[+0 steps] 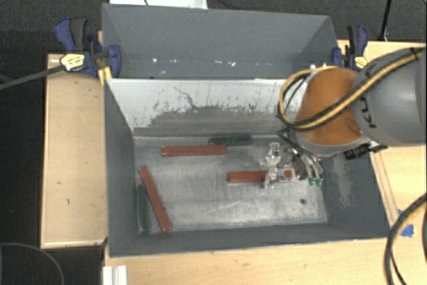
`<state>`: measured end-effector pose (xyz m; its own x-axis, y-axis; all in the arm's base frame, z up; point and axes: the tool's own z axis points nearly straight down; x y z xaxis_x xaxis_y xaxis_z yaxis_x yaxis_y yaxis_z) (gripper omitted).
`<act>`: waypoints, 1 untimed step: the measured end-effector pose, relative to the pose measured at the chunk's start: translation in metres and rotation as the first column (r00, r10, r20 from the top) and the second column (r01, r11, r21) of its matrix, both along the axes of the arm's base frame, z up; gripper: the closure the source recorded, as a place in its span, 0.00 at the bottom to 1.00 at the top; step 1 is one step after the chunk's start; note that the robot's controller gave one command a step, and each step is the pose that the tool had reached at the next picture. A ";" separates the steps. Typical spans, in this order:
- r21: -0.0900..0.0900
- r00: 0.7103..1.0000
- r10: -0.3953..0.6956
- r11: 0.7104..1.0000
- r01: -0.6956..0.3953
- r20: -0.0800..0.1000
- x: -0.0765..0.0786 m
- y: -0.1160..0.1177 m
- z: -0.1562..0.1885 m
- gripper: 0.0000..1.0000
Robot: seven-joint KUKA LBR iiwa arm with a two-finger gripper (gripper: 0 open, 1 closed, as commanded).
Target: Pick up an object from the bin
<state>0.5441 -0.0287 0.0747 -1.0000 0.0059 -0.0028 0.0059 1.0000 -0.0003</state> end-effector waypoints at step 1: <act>0.000 1.000 -0.004 1.000 0.004 0.002 0.016 -0.005 0.144 1.00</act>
Offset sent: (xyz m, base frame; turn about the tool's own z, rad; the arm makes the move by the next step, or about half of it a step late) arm 0.0000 0.0000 0.0000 0.0000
